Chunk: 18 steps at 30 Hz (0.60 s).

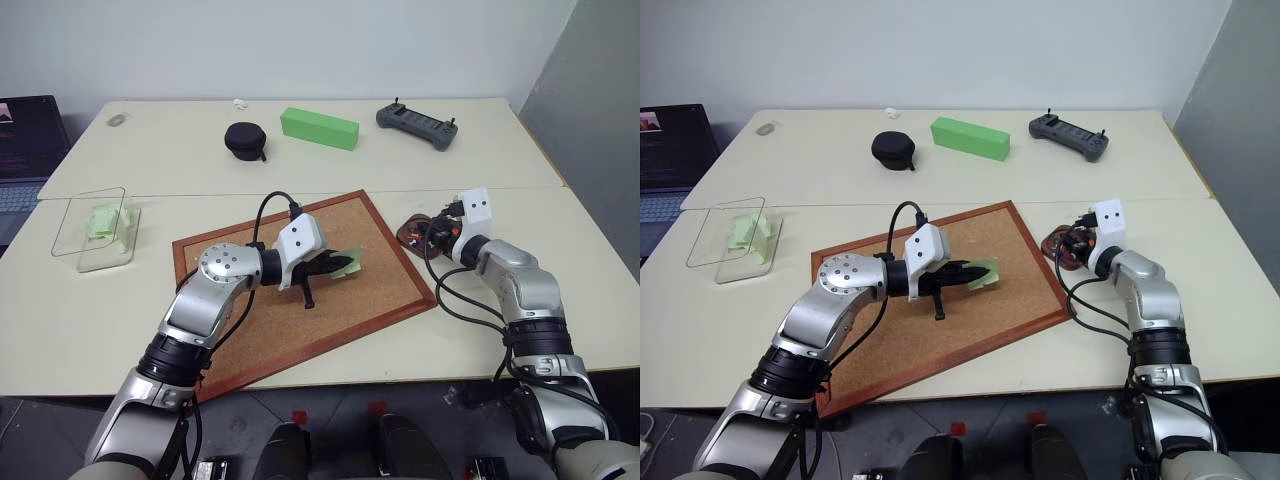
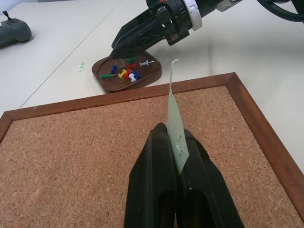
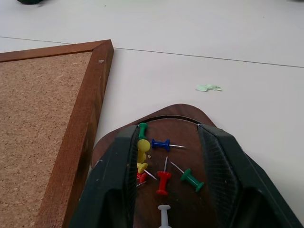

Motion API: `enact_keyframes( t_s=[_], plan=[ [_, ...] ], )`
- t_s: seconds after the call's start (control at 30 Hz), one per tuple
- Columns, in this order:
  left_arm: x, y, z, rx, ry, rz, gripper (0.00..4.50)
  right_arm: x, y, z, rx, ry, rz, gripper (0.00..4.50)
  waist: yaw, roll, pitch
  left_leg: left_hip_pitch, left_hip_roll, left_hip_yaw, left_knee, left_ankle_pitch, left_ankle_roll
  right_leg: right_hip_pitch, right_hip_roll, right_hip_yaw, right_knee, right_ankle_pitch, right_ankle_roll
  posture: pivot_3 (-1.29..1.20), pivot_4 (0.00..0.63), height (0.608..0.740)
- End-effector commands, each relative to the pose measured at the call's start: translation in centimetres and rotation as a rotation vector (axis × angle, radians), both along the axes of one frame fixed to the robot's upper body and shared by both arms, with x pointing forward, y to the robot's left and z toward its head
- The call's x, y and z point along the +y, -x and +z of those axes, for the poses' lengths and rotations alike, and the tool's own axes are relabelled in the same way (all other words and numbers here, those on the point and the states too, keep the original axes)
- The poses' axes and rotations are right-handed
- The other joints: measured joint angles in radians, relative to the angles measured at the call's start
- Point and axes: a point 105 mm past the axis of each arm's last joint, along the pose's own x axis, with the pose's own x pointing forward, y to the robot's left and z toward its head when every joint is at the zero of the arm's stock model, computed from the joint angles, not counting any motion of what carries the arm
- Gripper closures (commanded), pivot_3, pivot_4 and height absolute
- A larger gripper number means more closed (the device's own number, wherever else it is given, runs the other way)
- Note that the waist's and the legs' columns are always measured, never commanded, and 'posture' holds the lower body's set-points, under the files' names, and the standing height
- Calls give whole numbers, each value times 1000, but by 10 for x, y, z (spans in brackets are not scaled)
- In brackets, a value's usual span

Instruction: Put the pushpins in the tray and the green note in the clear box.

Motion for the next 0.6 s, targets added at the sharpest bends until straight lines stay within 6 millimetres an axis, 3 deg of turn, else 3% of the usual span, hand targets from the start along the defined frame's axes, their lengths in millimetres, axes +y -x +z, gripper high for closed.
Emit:
enact_keyframes(
  t_s=[0.03, 0.6],
  plan=[
    [-3, 0, 16, -57, 24, -9, 4500, -3, -3, 16, -87, 66, -1, 2451, 0, 0, 0, 0, 0, 0, 0, 0, 0, 0, 0, 0, 0, 0, 0, 0, 150, 740],
    [-1, 0, 16, -57, 23, -6, 4500, -4, -7, 5, -81, 143, 2, 2451, -1, 0, 0, 0, 0, 0, 0, 0, 0, 0, 0, 0, 0, 0, 0, 0, 150, 740]
  ],
)
